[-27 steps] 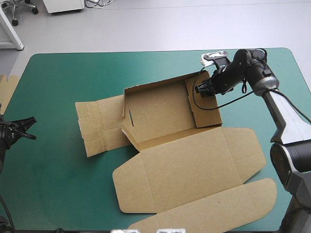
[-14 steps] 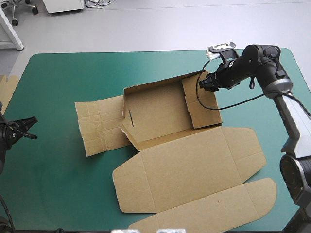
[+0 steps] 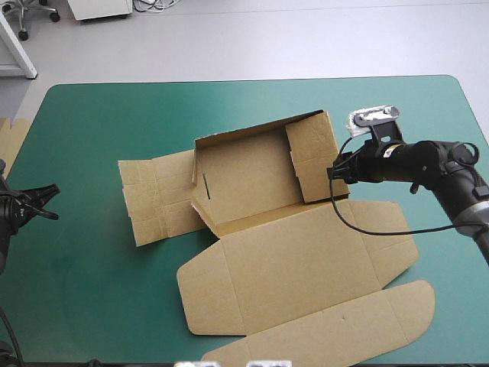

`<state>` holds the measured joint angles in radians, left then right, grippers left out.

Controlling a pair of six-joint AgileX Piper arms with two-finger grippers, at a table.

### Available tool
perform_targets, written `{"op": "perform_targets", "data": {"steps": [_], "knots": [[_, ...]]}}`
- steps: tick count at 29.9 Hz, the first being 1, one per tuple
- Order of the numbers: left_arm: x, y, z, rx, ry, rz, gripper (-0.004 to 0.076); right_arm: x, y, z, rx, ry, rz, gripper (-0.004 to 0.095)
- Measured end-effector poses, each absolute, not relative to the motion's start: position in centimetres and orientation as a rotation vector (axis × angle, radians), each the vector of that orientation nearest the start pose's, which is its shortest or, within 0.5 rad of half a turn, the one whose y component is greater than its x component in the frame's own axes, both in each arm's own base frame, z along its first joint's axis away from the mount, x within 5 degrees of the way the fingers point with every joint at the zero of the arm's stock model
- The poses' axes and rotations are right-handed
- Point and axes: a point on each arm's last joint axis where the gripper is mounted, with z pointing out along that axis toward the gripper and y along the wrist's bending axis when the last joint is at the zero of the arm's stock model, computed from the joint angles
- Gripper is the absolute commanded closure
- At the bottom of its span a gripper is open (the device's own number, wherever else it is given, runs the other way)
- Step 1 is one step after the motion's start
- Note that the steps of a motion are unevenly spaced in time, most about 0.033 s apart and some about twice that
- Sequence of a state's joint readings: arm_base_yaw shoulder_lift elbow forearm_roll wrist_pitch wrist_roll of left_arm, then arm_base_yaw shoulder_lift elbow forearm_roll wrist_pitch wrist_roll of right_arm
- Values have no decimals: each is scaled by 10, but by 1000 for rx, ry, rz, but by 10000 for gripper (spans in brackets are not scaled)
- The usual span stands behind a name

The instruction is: Fold the box

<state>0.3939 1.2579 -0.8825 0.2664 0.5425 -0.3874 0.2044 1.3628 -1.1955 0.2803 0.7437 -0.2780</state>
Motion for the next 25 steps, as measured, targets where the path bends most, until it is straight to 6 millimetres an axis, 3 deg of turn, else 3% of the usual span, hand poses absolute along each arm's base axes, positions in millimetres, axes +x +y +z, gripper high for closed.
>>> {"op": "perform_targets", "data": {"steps": [9, 12, 14, 16, 17, 22, 25], "knots": [[234, 111, 288, -714, 2284, 274, 593, 317, 87, 291, -423, 2419, 348, 380], [234, 111, 288, -714, 2284, 274, 593, 327, 89, 273, -427, 2466, 352, 498], [234, 111, 288, -714, 2284, 274, 593, 333, 91, 267, -430, 2485, 354, 666], [234, 111, 288, -714, 2284, 274, 593, 337, 91, 266, -433, 2487, 353, 877], [234, 111, 288, -714, 2284, 274, 593, 338, 91, 267, -443, 2485, 345, 927], [234, 110, 288, -709, 2285, 275, 593, 345, 89, 285, -475, 2473, 281, 911], [234, 110, 288, -708, 2284, 275, 594, 348, 86, 303, -403, 2498, 250, 911]]}}
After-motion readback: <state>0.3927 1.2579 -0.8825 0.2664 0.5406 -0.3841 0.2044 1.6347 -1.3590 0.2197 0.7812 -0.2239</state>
